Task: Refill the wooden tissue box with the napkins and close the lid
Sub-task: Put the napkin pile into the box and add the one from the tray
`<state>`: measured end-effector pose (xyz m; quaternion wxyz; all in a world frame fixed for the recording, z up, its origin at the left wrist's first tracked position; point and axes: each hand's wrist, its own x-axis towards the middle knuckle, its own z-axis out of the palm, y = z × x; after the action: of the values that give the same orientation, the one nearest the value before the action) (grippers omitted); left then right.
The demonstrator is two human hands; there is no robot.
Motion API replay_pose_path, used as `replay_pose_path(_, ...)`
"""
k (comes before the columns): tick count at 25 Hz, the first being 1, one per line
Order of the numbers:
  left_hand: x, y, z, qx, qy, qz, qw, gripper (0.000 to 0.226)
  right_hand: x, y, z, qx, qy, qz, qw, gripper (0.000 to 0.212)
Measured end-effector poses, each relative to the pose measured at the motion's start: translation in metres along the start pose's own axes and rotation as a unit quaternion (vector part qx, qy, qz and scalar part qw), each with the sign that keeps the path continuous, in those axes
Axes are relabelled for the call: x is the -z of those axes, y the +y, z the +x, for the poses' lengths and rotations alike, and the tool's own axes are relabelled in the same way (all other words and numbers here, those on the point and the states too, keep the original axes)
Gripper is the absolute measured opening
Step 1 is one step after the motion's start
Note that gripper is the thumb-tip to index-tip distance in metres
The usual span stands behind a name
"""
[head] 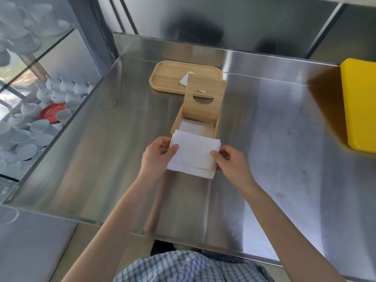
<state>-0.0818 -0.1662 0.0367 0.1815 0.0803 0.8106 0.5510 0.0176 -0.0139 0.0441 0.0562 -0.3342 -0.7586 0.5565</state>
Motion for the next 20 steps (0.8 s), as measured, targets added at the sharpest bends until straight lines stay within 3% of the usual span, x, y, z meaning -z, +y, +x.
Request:
replay_pose_path(2,0.000,0.012,0.010,-0.015,0.005,0.035,0.999,0.002,0.004,-0.008,0.011,0.016,0.021,-0.012,1.000,0.002)
replay_pose_path(5,-0.001,0.028,0.029,-0.039,0.010,0.072,0.997,0.020,0.010,-0.023,0.029,0.027,0.046,-0.037,0.998,0.010)
replay_pose_path(10,-0.006,0.046,0.058,-0.066,0.009,0.128,0.989,0.022,0.014,-0.042,0.054,0.033,0.070,-0.091,0.993,0.030)
replay_pose_path(16,-0.016,0.047,0.086,-0.066,-0.003,0.199,0.978,0.018,0.006,-0.043,0.075,0.036,0.059,-0.185,0.980,0.017)
replay_pose_path(20,-0.024,0.046,0.093,-0.139,-0.033,0.337,0.931,0.019,-0.001,-0.044,0.084,0.071,0.040,-0.327,0.941,0.020)
